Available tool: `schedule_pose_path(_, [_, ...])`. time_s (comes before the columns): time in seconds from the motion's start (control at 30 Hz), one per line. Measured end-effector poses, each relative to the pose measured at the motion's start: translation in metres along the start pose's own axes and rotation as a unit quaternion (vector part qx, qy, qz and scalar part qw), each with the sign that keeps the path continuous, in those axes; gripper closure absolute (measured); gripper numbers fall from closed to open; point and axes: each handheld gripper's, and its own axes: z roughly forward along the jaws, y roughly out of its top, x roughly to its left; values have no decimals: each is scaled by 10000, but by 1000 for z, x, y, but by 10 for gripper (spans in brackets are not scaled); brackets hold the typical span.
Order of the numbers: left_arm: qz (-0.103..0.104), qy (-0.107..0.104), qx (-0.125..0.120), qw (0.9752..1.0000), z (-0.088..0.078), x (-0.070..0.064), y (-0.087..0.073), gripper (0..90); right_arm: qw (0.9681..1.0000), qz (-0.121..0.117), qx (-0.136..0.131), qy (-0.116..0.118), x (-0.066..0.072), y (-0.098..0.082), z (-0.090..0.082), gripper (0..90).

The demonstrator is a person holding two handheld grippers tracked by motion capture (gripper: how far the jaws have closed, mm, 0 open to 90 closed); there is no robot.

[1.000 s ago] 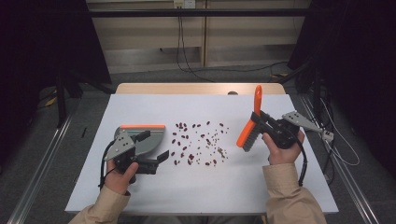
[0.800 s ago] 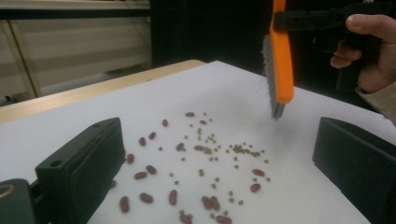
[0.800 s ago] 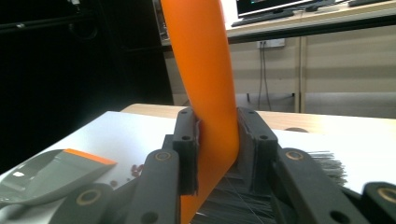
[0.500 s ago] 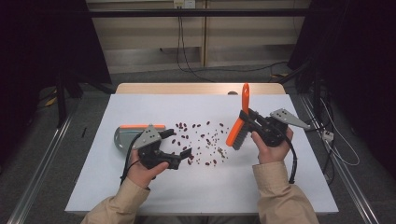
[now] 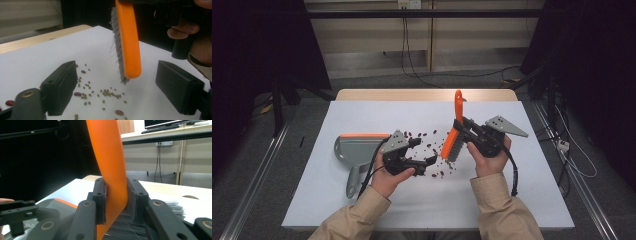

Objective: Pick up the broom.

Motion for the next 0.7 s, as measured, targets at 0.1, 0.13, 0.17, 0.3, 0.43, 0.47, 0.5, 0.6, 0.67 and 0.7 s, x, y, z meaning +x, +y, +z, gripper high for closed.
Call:
schedule_pose_path(0.1, [-81,-13,77,9999,7,0,-2,229,10000,2,5,42,5,-1,5,711])
schedule_pose_path(0.13, [-96,-54,120,9999,8,1,-2,254,10000,15,14,45,7,-2,7,712])
schedule_pose_path(0.17, [-97,-55,153,9998,10,2,-3,276,10000,17,17,79,8,-2,8,711])
schedule_pose_path(0.3, [-105,-22,242,9997,15,2,-5,387,9999,-42,73,150,17,-3,15,712])
schedule_pose_path(0.43, [-167,-14,336,9993,17,2,-5,487,9997,-95,111,191,23,-2,20,711])
schedule_pose_path(0.47, [-181,6,369,9992,17,2,-6,524,9997,-119,107,209,24,-2,22,711])
schedule_pose_path(0.5, [-186,-8,367,9992,17,2,-6,536,9996,-123,136,214,25,-2,22,711])
schedule_pose_path(0.6, [-123,-12,378,9992,17,1,-5,607,9994,-221,176,186,29,-2,25,711])
schedule_pose_path(0.67, [-57,33,405,9992,16,-1,-4,675,9993,-248,189,190,31,-2,26,711])
schedule_pose_path(0.7, [-34,74,413,9991,16,-2,-4,682,9992,-286,196,185,32,-2,26,710])
